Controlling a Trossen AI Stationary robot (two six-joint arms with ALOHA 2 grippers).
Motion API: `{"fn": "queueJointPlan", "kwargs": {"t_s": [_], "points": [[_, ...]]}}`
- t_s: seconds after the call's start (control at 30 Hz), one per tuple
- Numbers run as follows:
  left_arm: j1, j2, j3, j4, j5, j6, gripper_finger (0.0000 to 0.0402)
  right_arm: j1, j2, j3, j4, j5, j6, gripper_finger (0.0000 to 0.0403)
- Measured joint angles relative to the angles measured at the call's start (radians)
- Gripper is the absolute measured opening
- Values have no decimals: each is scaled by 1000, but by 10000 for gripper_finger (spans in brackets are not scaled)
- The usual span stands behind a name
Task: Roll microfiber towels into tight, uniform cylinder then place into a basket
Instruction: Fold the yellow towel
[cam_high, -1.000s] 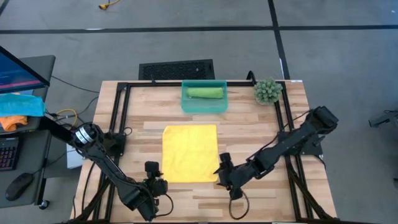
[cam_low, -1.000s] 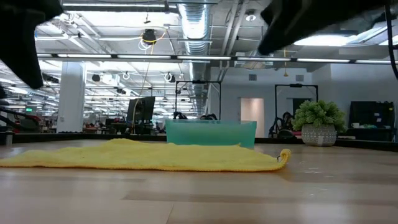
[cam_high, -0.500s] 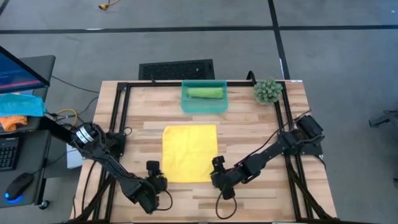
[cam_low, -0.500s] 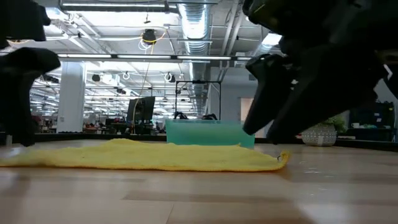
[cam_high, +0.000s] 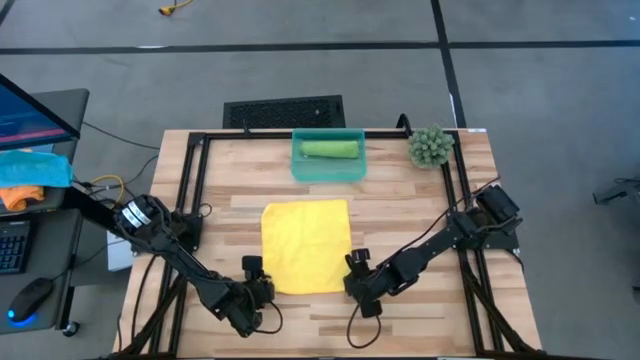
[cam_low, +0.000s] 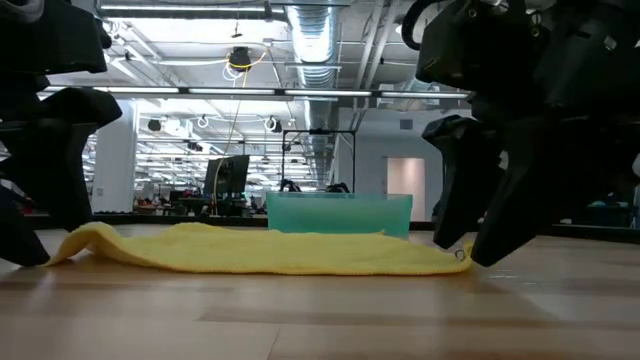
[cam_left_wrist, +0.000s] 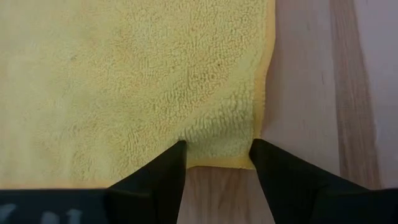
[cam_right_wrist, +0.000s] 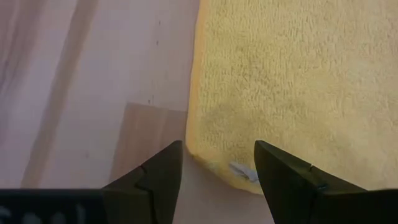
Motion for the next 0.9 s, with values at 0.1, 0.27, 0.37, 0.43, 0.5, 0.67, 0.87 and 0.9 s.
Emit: {"fn": "queueJointPlan", "kwargs": {"t_s": [0.1,0.27,0.37,0.43,0.5,0.67,0.87,0.9], "points": [[0,1,0,4,5,-3,184,0,2,0,0,0,1,221],[0,1,-2,24,27,-9,178,-7,55,5,18,8,34,210],[0,2,-2,37,35,-9,155,-10,73,6,17,9,66,184],[-1,3,-1,43,41,-7,131,-11,79,7,27,8,92,160],[-2,3,-1,47,44,-6,102,-10,77,6,31,5,105,130],[-3,4,-1,53,48,-3,20,1,67,2,51,10,106,54],[-3,4,-2,59,45,7,3,1,67,2,57,10,106,11],[-3,2,-2,61,45,10,2,1,67,2,57,10,106,16]]}}
